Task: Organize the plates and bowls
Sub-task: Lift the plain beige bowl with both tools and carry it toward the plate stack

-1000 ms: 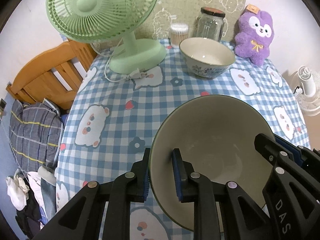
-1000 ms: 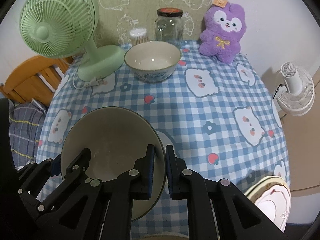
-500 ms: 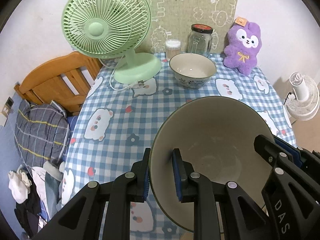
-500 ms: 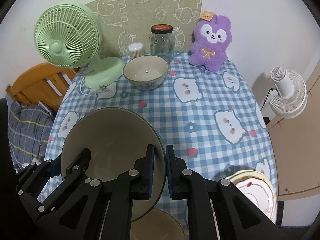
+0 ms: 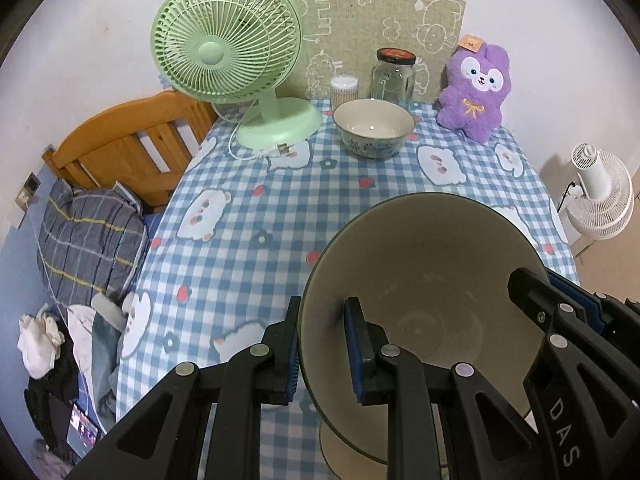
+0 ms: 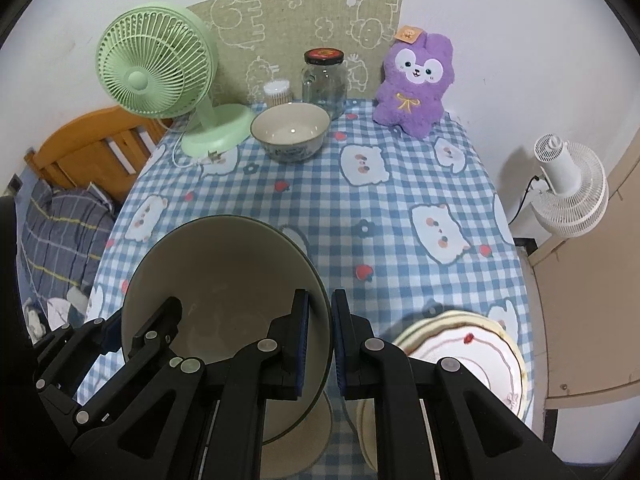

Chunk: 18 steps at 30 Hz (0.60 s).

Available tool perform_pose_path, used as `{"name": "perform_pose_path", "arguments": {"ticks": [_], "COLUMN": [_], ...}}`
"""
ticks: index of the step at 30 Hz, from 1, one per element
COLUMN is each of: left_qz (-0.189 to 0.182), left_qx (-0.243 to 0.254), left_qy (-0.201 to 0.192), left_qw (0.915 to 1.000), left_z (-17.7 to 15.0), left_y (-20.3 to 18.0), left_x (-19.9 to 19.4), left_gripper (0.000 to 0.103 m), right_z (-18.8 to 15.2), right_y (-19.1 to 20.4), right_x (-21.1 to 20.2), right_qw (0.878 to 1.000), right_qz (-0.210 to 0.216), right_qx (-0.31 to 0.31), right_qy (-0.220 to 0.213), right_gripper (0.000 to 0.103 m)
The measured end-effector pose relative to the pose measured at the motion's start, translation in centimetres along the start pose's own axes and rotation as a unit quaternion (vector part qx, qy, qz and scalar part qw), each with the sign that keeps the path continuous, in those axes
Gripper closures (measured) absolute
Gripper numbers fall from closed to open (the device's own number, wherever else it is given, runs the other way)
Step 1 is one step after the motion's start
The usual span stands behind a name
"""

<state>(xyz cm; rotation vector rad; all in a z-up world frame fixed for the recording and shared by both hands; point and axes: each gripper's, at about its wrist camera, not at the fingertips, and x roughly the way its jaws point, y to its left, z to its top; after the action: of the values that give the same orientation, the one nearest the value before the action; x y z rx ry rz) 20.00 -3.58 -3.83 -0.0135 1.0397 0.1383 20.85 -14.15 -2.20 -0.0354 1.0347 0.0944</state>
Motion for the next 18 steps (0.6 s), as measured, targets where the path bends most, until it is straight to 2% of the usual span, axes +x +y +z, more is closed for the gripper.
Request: {"name": "perform_pose_path", "arguments": {"ticks": [18], "left_qz": [0.007], "left_qx": [-0.015], "left_qy": [0.046], "left_qw": [0.9988], "left_z": [-4.5], "left_y": [-1.0], "left_x": [1.2], "left_gripper": [0.085], "right_z": [-4.2], "right_y": [-0.6], "right_x": [2.0], "right_qw": [0.999], "right_qz": [0.006], "right_qx": [-0.009], "right_qy": [0.05], "right_gripper": [0.089]}}
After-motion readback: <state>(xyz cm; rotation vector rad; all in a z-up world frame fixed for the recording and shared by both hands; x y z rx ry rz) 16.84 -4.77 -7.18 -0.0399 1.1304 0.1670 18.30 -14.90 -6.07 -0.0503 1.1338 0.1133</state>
